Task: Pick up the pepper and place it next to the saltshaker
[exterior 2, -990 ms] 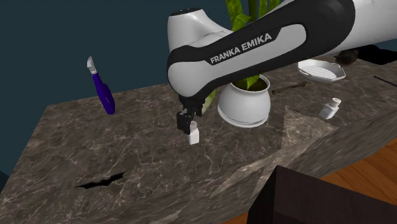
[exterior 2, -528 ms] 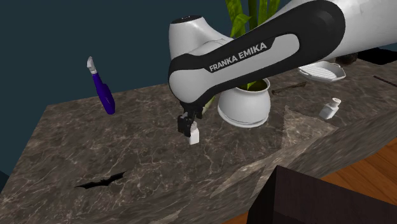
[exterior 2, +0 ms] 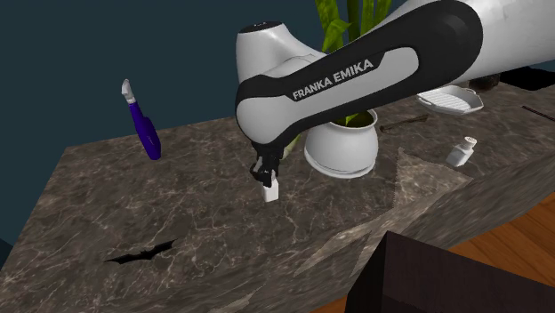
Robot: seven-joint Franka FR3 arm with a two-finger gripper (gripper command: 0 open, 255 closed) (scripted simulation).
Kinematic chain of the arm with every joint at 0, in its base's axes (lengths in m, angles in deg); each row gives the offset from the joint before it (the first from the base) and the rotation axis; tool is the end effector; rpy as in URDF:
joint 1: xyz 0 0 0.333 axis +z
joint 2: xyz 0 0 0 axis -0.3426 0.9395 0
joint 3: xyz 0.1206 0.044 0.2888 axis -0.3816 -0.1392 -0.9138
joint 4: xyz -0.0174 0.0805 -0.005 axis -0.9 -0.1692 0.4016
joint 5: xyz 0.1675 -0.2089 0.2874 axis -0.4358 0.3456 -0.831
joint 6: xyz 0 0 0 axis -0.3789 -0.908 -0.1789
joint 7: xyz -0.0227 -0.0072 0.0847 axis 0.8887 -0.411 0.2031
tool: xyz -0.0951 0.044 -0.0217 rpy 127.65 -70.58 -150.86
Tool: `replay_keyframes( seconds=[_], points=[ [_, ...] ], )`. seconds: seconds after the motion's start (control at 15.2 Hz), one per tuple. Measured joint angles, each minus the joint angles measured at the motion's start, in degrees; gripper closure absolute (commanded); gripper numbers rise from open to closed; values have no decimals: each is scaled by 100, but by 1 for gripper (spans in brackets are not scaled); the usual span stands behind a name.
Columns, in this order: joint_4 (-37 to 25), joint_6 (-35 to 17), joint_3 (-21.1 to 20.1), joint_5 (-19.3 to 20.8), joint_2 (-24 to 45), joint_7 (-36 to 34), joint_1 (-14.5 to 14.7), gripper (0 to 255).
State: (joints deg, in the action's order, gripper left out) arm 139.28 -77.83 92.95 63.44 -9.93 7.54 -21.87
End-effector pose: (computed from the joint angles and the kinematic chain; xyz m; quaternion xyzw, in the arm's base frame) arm 0.5902 -0.1341 0.3631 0.9998 -0.0115 -0.0099 0.0113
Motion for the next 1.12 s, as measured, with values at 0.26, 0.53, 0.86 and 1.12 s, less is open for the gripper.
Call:
replay_keyframes(
  seconds=[0.26, 0.53, 0.86, 1.12],
  points=[
    [1, -1, -1, 0, 0, 0, 0, 255],
    [-114, 200, 9, 22, -86, -6, 2, 255],
    [-302, 561, 15, 64, -264, -36, 18, 255],
    [-489, 836, 21, 85, -354, -44, 21, 255]
  ],
)
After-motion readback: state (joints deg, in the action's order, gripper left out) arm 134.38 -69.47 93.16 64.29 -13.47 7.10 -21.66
